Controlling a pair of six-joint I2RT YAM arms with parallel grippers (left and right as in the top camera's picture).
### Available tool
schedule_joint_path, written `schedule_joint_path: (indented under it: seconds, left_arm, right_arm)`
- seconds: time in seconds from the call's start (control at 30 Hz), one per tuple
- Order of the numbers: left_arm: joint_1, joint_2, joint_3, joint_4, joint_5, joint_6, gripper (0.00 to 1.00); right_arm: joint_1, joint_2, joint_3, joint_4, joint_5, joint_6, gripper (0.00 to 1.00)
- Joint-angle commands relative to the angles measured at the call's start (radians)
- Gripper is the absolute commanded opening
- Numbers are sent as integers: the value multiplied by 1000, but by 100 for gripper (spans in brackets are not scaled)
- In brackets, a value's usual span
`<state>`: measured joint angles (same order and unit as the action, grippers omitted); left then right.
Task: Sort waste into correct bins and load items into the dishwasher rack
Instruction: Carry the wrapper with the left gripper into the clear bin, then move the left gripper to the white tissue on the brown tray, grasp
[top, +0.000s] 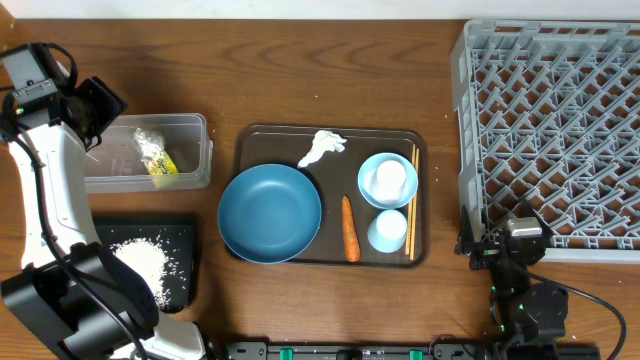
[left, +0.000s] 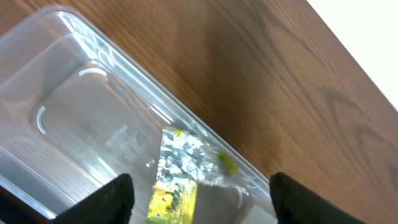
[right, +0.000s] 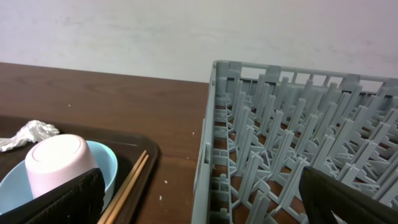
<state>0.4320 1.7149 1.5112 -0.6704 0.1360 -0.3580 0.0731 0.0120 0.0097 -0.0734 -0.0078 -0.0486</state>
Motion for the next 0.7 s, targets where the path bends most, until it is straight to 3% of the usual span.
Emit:
schedule_joint_path:
  seconds: [0.0,0.07,0.2,0.33,0.47,0.67]
  left_arm:
    - [3,11,-15,-10,24,-13,76]
    - [3,11,-15,-21,114,19,76]
    - [-25,11,-15,-16,468,135,76]
    - [-126,8,-15,-36,602,214,76]
    - [-310,8,-15,-51,547,268,76]
    - [-623,30,-15,-50,77,269,76]
  right_arm:
    - [-9,-6,-4,-1,3,-13,99]
    - [-9,-6,-4,-1,3,-13,99]
    - [-9,-6,-4,-1,3,-13,99]
    - [-9,-6,-4,-1,3,-13,99]
    - [-9,-6,-4,-1,3,-13,99]
    - [-9,-5,-4,-1,3,-13,99]
